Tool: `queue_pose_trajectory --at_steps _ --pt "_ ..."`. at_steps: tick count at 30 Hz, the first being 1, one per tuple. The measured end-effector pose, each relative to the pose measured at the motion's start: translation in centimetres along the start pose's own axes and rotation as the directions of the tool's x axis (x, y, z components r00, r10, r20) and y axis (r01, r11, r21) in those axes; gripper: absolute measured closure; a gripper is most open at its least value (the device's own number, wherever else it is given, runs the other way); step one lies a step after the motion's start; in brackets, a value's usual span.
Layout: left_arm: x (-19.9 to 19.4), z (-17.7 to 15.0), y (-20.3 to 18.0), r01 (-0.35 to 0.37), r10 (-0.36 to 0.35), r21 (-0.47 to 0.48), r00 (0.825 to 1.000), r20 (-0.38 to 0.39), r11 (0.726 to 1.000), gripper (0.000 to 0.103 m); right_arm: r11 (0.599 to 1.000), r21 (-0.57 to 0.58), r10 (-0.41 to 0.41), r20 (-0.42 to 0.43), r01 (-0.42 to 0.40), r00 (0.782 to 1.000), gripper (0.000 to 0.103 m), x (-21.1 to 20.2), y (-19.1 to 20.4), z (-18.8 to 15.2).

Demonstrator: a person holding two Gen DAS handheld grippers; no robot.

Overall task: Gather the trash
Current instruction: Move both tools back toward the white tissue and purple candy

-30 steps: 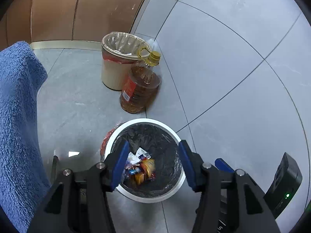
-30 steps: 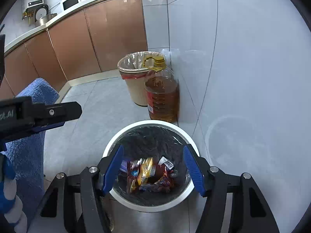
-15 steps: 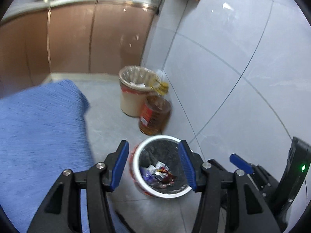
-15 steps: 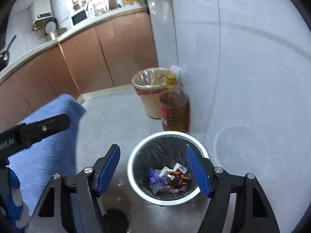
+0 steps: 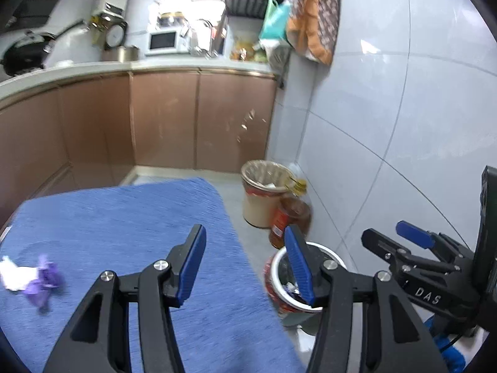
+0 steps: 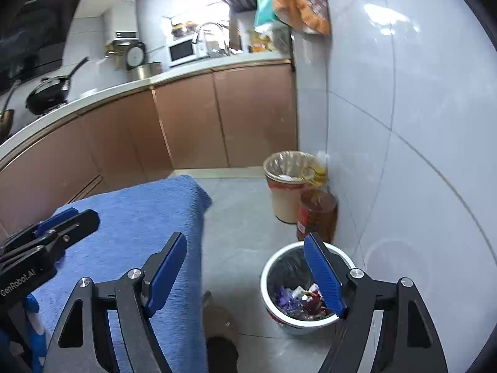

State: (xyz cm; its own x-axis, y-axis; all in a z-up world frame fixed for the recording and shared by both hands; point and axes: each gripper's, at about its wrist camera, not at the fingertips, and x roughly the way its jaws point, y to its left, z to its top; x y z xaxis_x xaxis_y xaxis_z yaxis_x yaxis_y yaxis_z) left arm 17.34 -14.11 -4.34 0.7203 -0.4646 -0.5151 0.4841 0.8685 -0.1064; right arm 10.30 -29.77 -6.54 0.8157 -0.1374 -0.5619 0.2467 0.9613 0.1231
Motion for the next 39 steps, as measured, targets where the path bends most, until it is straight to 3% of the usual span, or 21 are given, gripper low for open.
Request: queue_pose_trajectory --at_steps 9,19,30,39 --pt "-7.5 -0.5 4.2 -0.098 0.100 -0.023 0.988 0.116 0.995 0.032 0.993 -0.104 0.053 0.051 -0.047 0.997 0.023 -4.0 5.1 0.8" --pt "-13.9 -2.3 8.5 -0.176 0.185 -0.063 0.965 0.186 0.982 0.031 0.975 -0.207 0.100 0.085 -0.080 0.991 0.021 -7.5 11.0 1.2" --pt "-17.9 -5.3 15.1 -0.267 0.295 -0.159 0.937 0.189 0.950 0.027 0.937 -0.307 0.197 0.075 -0.166 0.977 0.019 -9.7 18.1 0.7" --pt "-17.4 -7.5 20.3 -0.344 0.374 -0.206 0.918 0.131 0.916 0.027 0.899 -0.368 0.259 0.009 -0.238 0.966 0.019 -7.8 22.5 0.5"
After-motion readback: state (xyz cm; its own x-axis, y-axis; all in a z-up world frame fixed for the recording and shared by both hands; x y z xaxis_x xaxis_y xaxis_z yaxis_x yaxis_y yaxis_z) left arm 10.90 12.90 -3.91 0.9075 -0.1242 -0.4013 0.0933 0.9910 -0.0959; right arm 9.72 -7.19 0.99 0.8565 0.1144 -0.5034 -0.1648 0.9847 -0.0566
